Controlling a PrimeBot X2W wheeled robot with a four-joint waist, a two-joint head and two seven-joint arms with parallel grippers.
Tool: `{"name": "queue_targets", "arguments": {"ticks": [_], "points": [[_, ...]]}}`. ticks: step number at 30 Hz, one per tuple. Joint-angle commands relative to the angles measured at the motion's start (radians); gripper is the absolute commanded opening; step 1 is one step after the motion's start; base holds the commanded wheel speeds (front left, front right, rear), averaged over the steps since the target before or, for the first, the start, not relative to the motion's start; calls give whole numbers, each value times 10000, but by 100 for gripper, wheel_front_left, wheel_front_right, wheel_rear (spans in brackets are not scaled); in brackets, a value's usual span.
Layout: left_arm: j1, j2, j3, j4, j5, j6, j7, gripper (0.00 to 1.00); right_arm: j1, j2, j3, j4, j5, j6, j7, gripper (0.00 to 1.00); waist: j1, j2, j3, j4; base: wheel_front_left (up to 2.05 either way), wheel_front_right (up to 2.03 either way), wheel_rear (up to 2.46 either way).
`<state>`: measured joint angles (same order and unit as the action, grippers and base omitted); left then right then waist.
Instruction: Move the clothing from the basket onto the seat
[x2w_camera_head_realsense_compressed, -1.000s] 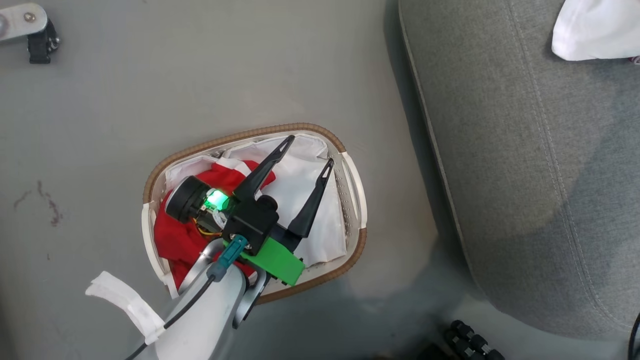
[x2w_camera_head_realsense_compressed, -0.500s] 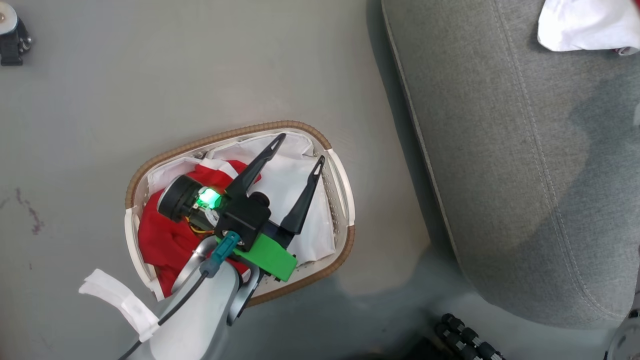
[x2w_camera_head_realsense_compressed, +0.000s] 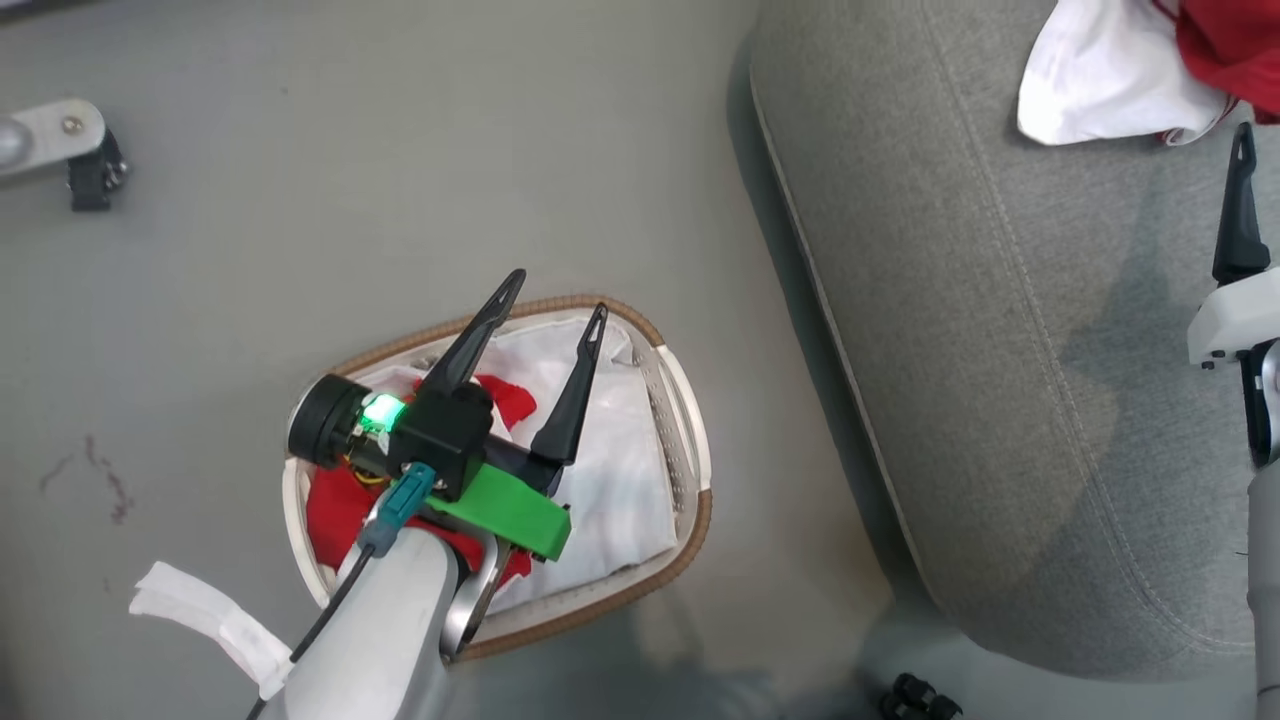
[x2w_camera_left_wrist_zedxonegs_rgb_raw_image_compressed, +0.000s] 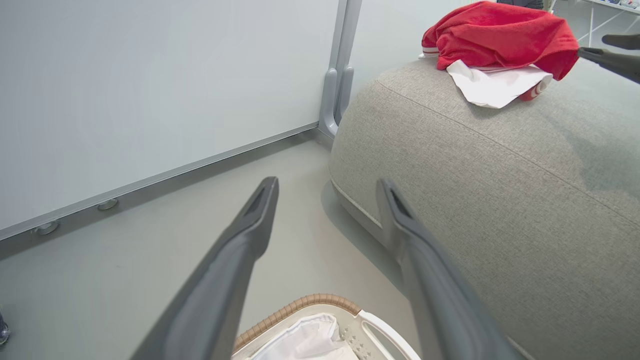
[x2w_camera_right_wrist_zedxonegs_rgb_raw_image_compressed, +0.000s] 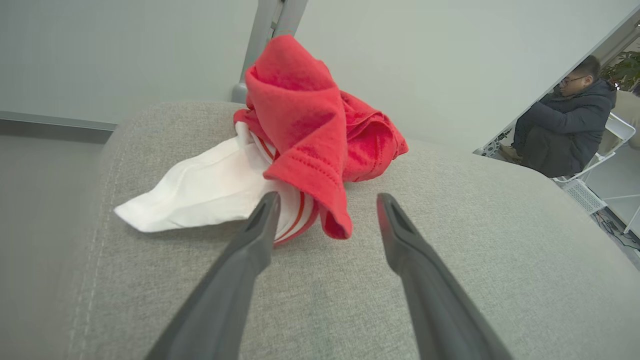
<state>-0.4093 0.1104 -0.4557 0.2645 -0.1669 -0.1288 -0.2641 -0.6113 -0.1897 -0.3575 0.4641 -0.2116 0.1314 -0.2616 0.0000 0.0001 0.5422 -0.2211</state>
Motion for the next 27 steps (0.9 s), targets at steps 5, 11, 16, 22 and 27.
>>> {"name": "queue_targets", "arguments": {"ticks": [5,11,16,22,27], "points": [[552,-229,462,78,-185,7,-5,100,141,-277,410,-180,184,-14,-50,100,0,-1,-1426,344,0,0,0],[1138,-429,1207,186,-444,2,-5,100,-8,35,670,-58,332,-14,-50,100,0,-1,-2487,708,0,0,0],[1676,-486,2085,279,-537,33,-5,100,184,557,1064,112,565,-14,-50,100,0,-1,-3231,1007,0,0,0],[2445,-550,3309,118,-648,110,-5,100,715,1044,1870,-79,1028,-14,-50,100,0,-1,-3835,1369,0,0,0],[3055,-578,4105,-20,-676,137,-5,100,1547,1283,2309,-460,1473,-14,-50,100,0,-1,-4192,1766,0,0,0]]}}
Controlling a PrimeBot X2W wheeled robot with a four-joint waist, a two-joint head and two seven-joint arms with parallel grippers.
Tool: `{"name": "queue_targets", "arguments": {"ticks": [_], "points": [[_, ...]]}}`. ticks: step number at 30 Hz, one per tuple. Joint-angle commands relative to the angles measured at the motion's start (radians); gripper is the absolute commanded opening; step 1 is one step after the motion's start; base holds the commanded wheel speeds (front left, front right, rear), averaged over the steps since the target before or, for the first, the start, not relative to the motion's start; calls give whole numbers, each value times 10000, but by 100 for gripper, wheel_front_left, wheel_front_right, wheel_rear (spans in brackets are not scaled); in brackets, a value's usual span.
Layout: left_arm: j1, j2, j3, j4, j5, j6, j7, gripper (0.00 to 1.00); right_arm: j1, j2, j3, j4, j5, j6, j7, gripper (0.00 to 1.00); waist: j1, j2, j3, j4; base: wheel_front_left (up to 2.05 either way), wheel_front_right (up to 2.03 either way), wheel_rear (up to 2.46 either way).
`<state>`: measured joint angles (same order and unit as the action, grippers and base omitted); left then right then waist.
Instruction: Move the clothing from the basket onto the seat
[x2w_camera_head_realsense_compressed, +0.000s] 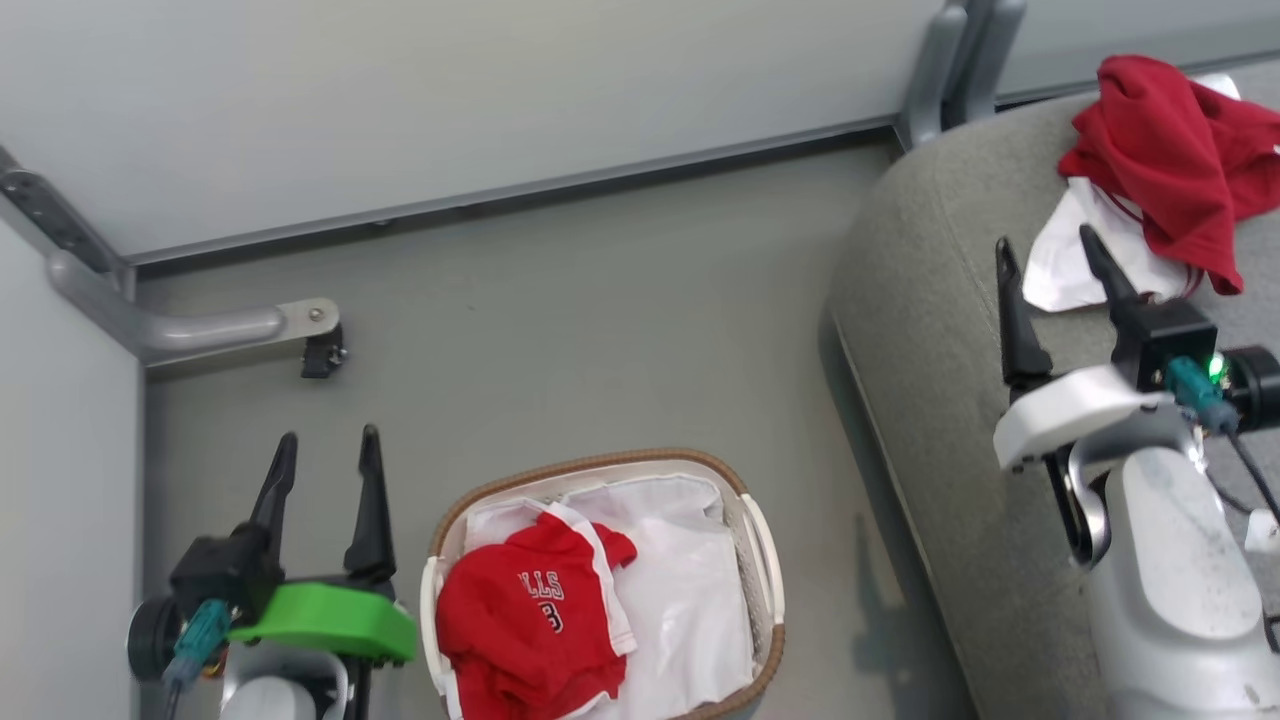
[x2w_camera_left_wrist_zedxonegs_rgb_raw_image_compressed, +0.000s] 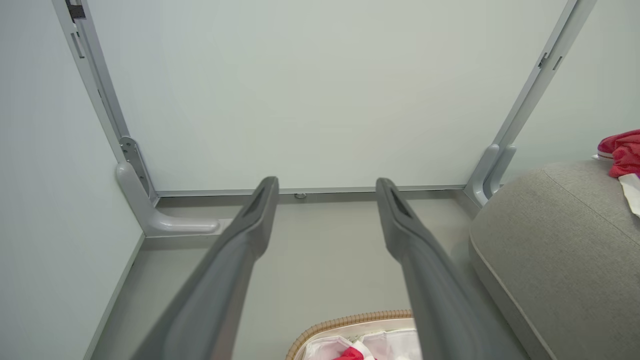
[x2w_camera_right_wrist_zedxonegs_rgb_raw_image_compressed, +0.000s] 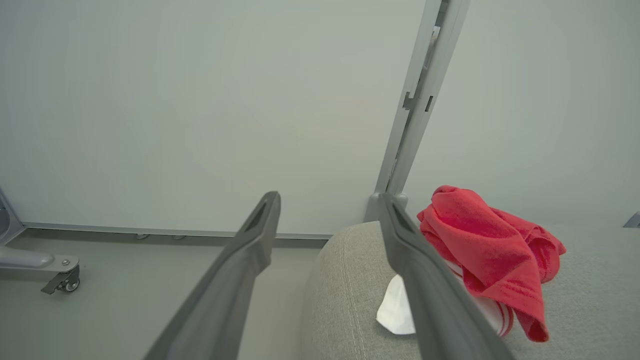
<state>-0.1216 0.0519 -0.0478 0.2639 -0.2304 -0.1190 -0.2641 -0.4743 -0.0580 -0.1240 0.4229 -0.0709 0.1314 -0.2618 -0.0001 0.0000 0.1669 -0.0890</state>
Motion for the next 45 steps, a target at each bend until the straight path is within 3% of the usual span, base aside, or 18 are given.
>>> {"name": "queue_targets", "arguments": {"ticks": [1,11,18,45], "points": [[290,1,128,-35,-36,38,-5,100,341,-15,30,-129,136,-14,-49,100,1,0,-482,494,0,0,0],[1189,-10,140,-85,-469,73,-5,100,2339,48,834,-1148,1873,-14,-49,100,1,0,-902,1013,0,0,0],[1464,-9,-110,-115,-756,202,-5,100,3383,52,1152,-1335,2157,-14,-49,100,1,0,-1136,1104,0,0,0],[1388,-9,-309,65,-564,160,-5,100,3378,56,1362,-1010,2068,-14,-49,100,1,0,-1130,1066,0,0,0]]}}
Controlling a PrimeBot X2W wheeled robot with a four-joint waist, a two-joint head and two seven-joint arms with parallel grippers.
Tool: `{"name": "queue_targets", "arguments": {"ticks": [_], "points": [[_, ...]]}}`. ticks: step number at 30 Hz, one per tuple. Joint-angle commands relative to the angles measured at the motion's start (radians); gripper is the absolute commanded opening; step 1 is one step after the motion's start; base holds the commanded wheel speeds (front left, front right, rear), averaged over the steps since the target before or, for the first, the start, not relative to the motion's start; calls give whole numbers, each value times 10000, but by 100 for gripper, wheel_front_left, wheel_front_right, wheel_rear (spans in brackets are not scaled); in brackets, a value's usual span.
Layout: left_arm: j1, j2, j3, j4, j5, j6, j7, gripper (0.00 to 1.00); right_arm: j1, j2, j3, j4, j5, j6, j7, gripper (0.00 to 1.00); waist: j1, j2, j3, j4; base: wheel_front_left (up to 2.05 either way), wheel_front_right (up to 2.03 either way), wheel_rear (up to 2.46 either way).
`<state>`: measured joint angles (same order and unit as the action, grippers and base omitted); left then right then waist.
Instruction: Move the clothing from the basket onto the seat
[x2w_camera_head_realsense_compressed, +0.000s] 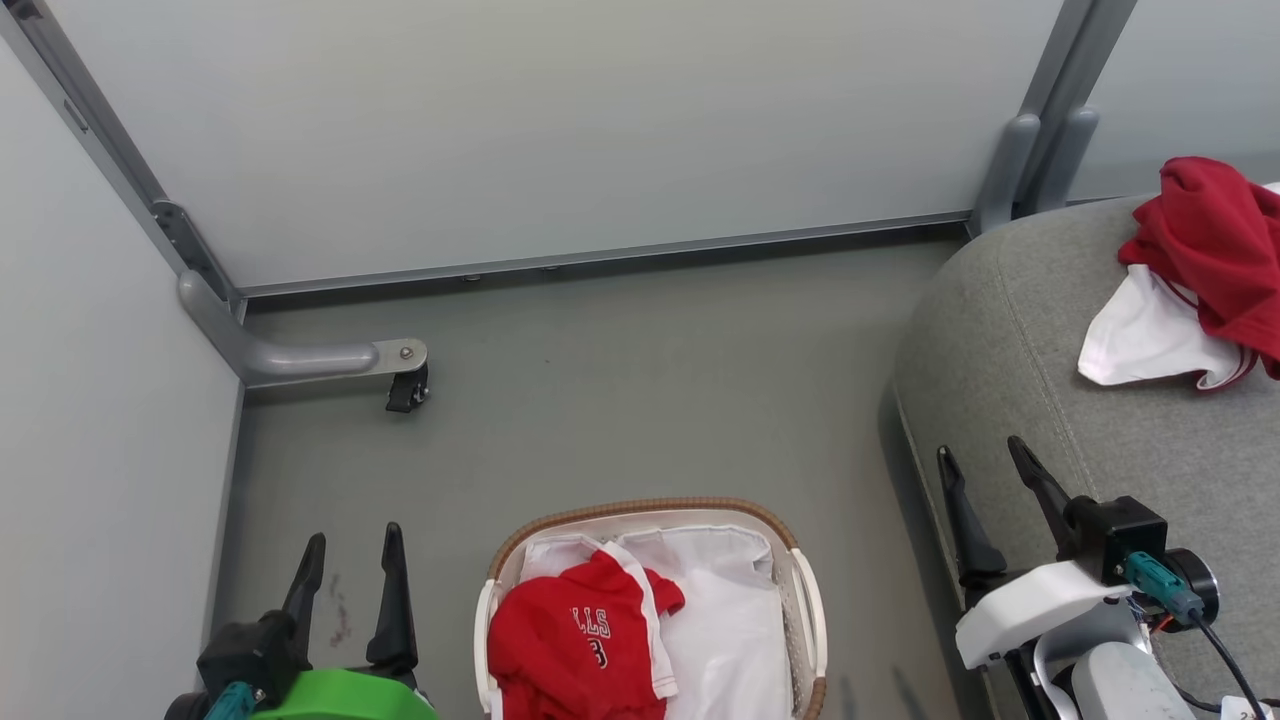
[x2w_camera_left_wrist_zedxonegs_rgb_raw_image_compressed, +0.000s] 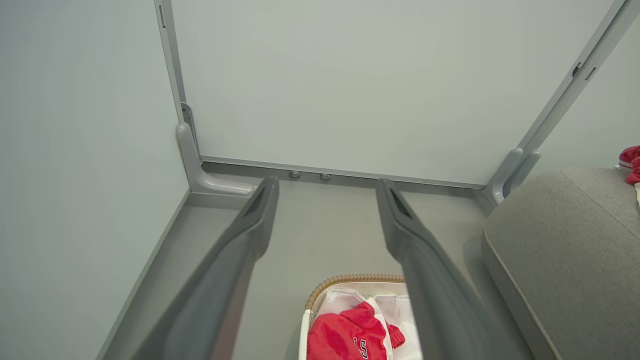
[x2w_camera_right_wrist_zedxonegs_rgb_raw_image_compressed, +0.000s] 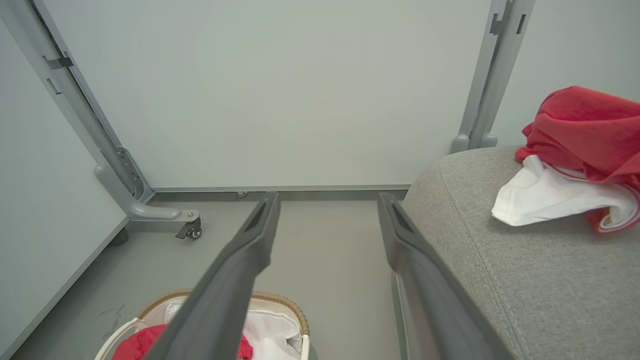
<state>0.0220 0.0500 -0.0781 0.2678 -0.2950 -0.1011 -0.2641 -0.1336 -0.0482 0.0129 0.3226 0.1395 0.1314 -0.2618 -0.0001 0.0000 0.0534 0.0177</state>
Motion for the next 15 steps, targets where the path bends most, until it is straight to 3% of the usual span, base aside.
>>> {"name": "queue_targets", "arguments": {"ticks": [1,15], "points": [[-61,10,-13,25,96,-21,-5,100,-35,-42,-1,-14,-35,-14,-49,100,1,0,19,-3,0,0,0],[-833,11,-599,622,1004,-211,-5,100,-379,-44,108,-292,-177,-14,-49,100,1,0,837,-266,0,0,0]]}}
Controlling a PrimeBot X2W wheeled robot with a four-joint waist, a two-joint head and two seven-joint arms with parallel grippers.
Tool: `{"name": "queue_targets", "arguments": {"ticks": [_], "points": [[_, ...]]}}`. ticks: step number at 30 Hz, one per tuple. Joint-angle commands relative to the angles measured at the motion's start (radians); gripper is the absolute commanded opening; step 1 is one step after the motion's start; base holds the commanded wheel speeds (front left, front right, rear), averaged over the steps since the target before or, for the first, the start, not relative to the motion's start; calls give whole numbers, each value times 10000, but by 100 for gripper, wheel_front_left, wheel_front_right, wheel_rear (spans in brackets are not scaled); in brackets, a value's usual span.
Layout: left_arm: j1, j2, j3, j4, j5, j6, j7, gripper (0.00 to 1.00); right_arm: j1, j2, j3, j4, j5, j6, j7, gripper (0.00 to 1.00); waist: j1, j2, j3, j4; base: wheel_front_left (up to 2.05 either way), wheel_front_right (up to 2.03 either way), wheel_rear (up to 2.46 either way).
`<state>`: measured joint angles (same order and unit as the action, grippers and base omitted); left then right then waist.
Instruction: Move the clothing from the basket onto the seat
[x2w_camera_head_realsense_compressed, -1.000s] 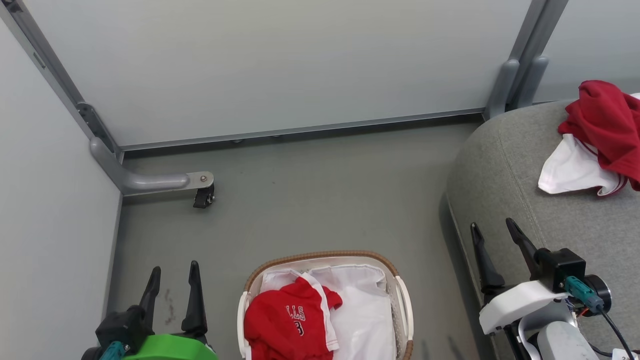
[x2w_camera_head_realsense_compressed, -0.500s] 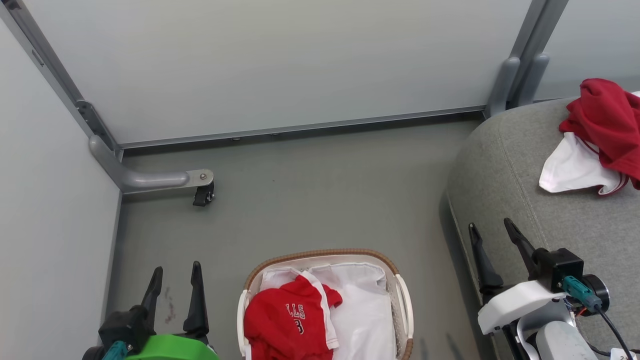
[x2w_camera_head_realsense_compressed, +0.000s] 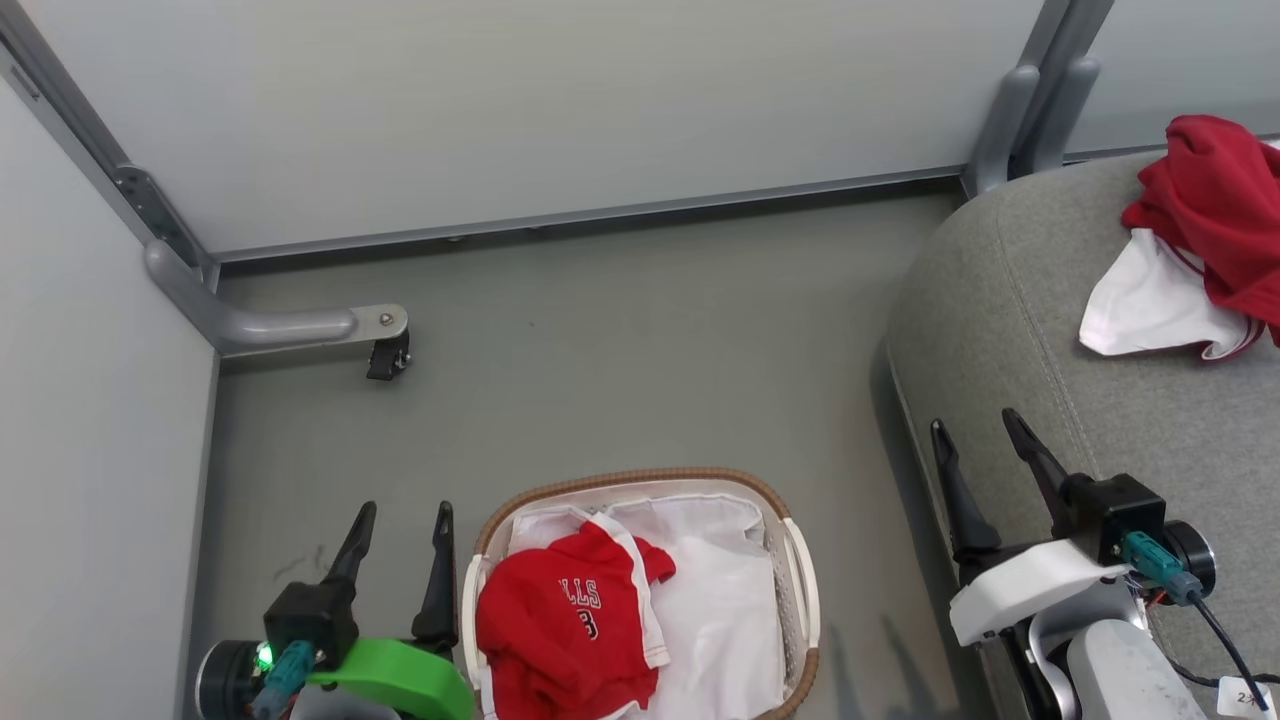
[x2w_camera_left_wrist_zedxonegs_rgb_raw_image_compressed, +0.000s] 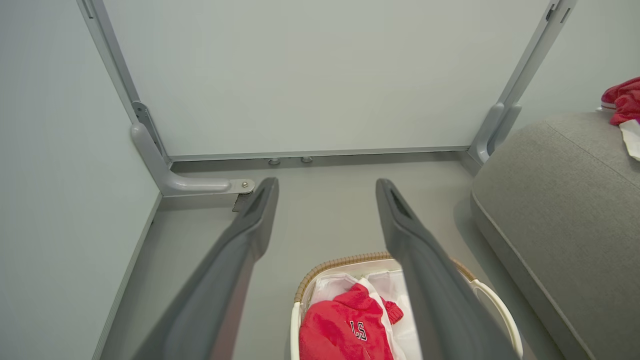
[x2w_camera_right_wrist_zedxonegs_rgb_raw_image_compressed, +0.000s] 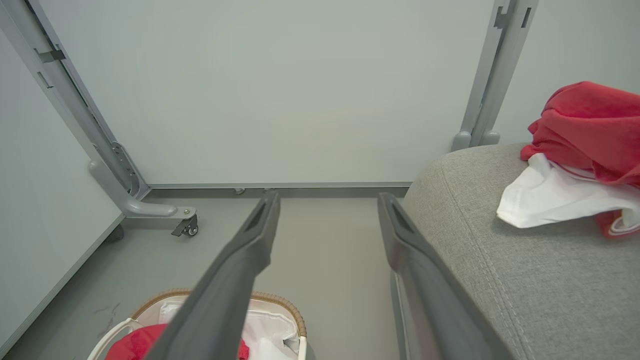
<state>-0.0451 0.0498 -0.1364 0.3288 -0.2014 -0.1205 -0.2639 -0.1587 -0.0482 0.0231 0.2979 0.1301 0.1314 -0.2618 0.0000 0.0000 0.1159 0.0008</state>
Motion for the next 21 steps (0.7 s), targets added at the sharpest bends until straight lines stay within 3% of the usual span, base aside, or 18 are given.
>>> {"name": "queue_targets", "arguments": {"ticks": [1,8,21], "points": [[-318,18,-125,168,147,-35,-7,100,-184,-42,16,-90,-114,-14,-49,100,0,0,342,-136,0,0,0],[-1566,295,-1177,1607,668,-108,-9,100,-602,-40,132,-302,-207,-14,-49,100,0,0,1364,-462,0,0,0],[-3960,924,-4190,5149,723,-108,-4,100,-1551,-37,594,-696,29,-14,-49,100,0,0,3472,-1412,0,0,0]]}}
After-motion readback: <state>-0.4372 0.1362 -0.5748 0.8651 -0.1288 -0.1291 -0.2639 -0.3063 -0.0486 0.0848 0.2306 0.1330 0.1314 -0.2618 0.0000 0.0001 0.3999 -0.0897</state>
